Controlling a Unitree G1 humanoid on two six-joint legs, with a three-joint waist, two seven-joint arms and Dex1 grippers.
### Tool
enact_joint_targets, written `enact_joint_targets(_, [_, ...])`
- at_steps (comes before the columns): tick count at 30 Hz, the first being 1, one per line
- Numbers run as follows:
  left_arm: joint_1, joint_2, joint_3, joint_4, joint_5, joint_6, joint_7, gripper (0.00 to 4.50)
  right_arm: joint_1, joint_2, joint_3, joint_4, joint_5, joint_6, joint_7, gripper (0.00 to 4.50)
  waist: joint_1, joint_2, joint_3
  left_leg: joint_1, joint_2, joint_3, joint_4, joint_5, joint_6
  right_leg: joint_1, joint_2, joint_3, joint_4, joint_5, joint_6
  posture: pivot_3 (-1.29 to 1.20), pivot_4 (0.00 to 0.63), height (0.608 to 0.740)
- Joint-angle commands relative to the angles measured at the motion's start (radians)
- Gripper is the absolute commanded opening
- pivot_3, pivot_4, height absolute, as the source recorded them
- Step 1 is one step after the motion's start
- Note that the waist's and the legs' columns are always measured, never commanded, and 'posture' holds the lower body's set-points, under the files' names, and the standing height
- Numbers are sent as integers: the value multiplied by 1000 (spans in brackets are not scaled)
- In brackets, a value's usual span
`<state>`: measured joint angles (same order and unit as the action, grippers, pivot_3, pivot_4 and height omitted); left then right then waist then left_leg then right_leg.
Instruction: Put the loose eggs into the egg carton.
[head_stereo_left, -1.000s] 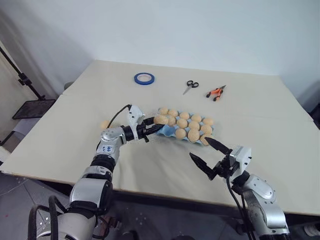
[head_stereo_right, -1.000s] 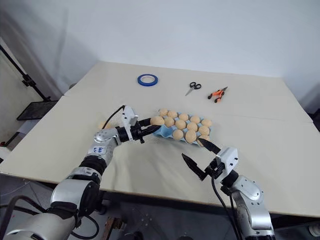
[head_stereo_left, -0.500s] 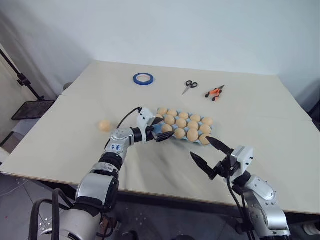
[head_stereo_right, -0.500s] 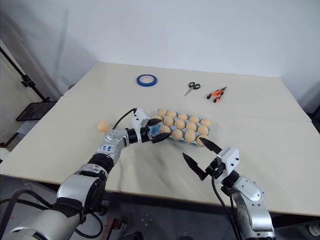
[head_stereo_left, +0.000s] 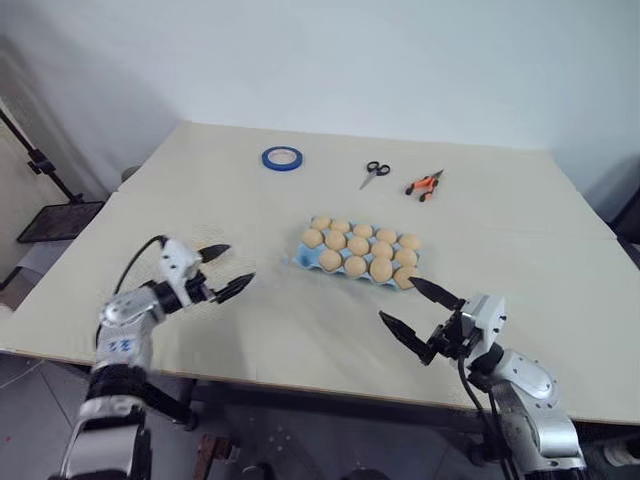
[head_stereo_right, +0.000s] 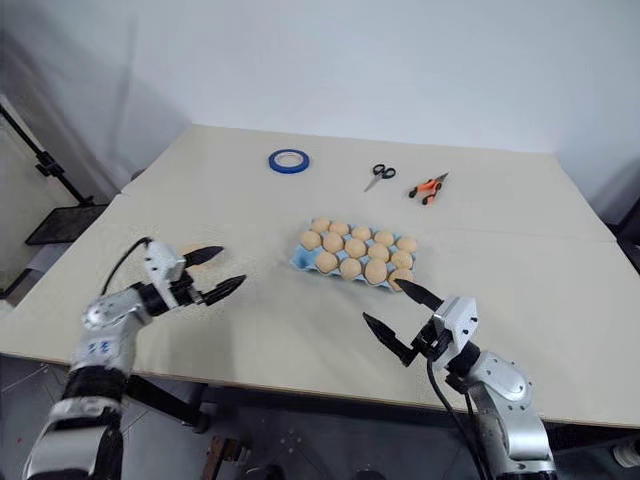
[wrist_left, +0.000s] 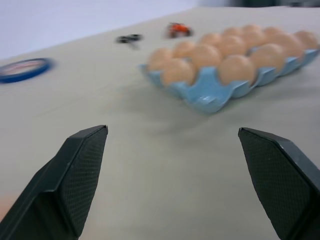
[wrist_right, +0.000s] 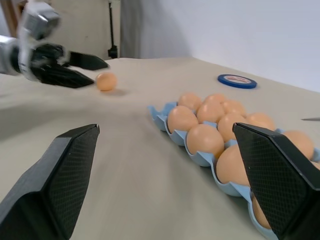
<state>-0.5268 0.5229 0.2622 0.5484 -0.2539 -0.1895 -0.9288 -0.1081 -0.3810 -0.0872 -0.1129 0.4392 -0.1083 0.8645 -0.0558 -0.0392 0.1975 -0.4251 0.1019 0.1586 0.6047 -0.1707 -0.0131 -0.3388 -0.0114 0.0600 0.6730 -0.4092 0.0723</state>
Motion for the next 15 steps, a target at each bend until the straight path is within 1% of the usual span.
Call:
enact_joint_targets(1, [155, 20, 82, -208, -49, 55, 102, 4464, -25, -15, -4, 7, 29, -9, 44, 4500, 1, 0, 0, 0, 0, -1, 0, 0, 0, 0, -1, 0, 0, 0, 0, 0, 150, 740])
enact_joint_targets(3, [253, 18, 121, -283, -55, 82, 162, 4464, -32, -21, -3, 19, 31, -8, 65, 4500, -1, 0, 0, 2, -1, -1, 0, -3, 3, 3, -1, 0, 0, 0, 0, 0, 150, 740])
enact_joint_targets(5, [335, 6, 158, -334, -62, 119, 229, 4464, -38, -32, -6, 36, 31, -11, 87, 4500, -1, 0, 0, 2, -1, -3, 0, -5, 2, 3, -2, 1, -1, 0, -1, 0, 150, 740])
enact_joint_targets(8, [410, -16, 194, -382, -63, 147, 312, 4464, -51, -41, -12, 60, 33, -11, 108, 4500, 1, 0, 0, 2, -1, -6, -1, -6, 2, 5, -2, 1, -1, 1, -2, 0, 150, 740])
enact_joint_targets(12, [430, -43, 207, -422, -62, 195, 406, 4464, -73, -47, -12, 81, 34, -9, 124, 4500, 0, 0, 0, 3, -1, -8, -4, -5, 1, 10, -3, -2, -10, 2, -5, 0, 150, 740])
enact_joint_targets(15, [371, -54, 191, -411, -75, 230, 439, 4464, -85, -45, -7, 82, 34, -4, 132, 4500, 1, 0, 0, 4, -1, -8, -7, -5, 1, 11, -3, -2, -13, 3, -5, 0, 150, 740])
